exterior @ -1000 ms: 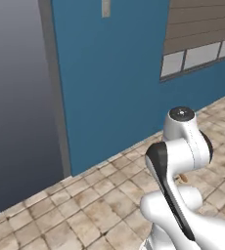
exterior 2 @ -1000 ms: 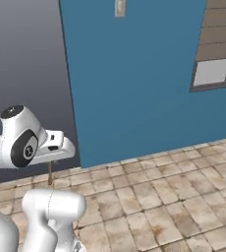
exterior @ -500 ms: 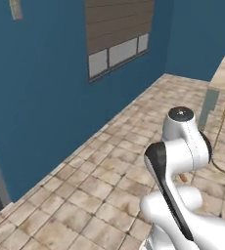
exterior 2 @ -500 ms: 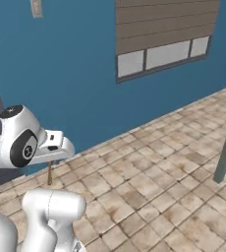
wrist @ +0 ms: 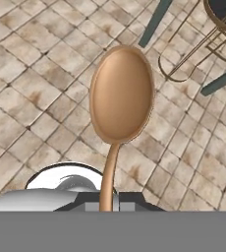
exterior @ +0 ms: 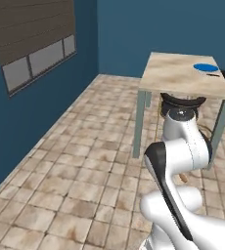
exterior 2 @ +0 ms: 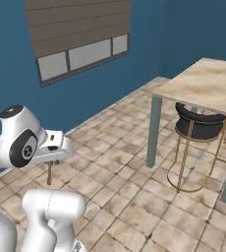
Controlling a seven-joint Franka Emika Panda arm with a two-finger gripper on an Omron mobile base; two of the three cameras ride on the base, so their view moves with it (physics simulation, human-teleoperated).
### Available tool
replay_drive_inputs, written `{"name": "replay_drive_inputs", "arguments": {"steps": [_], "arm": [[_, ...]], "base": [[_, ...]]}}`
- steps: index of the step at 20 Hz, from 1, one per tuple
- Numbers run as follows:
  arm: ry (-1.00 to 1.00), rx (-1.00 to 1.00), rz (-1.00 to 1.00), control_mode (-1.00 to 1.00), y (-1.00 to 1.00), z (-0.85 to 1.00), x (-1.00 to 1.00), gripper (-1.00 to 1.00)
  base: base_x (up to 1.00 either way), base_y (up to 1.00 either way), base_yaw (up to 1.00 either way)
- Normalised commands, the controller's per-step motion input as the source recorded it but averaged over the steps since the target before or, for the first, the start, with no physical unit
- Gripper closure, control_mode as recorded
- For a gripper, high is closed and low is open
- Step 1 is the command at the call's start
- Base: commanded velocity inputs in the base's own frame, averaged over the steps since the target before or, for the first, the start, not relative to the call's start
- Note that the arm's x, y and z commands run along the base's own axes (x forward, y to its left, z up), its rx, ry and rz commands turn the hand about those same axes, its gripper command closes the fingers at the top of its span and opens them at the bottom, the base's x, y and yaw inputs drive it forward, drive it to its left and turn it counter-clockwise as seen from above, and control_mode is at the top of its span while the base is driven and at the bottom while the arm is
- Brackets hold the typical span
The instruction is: Take the fork and place it on the left side of the plate. Then take the spoon and place it on the right side of the plate. Make sure they're directly next to the plate.
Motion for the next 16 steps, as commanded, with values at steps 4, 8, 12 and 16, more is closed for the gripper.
{"name": "replay_drive_inputs", "arguments": {"steps": [4,8,12,16], "arm": [[0.0,0.0,0.0,1.0,0.0,0.0,0.0,1.0],[0.0,0.0,0.0,1.0,0.0,0.0,0.0,1.0],[0.0,0.0,0.0,1.0,0.0,0.0,0.0,1.0],[0.0,0.0,0.0,1.0,0.0,0.0,0.0,1.0]], "base": [[0.71,-0.91,-0.26],[0.92,-0.82,-0.17],[0.62,-0.97,-0.05],[0.45,-1.0,0.0]]}}
